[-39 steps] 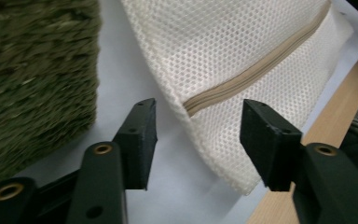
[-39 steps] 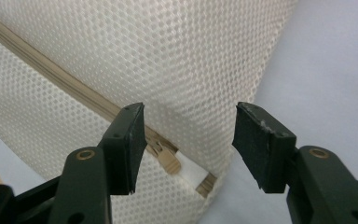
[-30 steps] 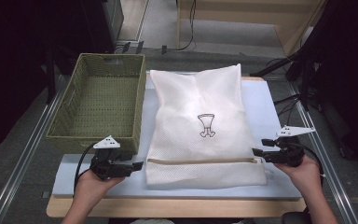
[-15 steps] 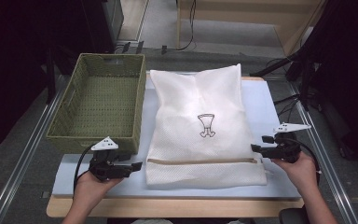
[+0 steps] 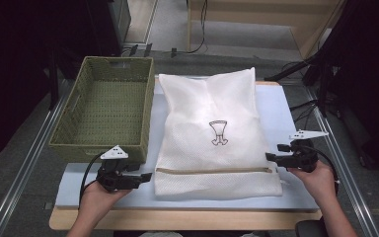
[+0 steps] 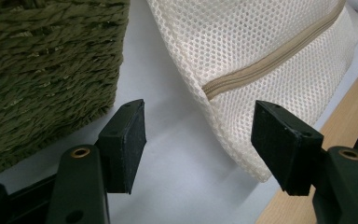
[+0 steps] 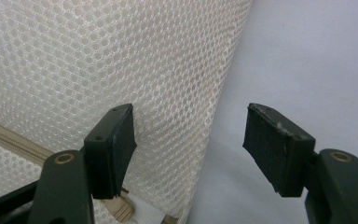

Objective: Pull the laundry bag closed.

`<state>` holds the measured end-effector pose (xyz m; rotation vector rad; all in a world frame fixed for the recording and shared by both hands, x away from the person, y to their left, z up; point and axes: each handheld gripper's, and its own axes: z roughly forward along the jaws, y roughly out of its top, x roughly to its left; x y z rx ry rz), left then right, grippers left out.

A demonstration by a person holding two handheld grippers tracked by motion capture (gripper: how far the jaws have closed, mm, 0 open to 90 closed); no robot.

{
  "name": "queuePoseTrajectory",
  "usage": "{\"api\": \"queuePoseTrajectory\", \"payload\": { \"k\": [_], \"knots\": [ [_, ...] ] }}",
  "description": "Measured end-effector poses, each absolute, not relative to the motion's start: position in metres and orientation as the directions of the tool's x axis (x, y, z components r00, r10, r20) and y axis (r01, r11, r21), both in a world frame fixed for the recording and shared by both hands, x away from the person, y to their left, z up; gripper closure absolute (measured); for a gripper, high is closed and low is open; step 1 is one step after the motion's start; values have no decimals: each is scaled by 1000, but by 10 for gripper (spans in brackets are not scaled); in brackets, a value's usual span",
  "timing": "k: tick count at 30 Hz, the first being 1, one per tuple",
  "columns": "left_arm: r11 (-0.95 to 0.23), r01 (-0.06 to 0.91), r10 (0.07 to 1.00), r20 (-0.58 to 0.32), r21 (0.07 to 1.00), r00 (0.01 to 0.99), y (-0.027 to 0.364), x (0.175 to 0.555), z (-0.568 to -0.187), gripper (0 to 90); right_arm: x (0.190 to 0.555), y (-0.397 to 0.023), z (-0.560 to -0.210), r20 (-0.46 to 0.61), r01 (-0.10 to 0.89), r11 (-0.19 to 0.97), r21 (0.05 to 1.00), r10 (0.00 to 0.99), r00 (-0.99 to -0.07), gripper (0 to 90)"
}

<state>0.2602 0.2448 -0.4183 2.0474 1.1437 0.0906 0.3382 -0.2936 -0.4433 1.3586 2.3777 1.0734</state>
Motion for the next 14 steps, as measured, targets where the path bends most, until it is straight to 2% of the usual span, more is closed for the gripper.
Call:
{"api": "queuePoseTrajectory", "payload": {
  "k": [14],
  "knots": [
    [-302,699,763,-275,648,585,245,262,-423,324,337,-295,-445,167,665,318,676,813,-558,327]
  ]
}}
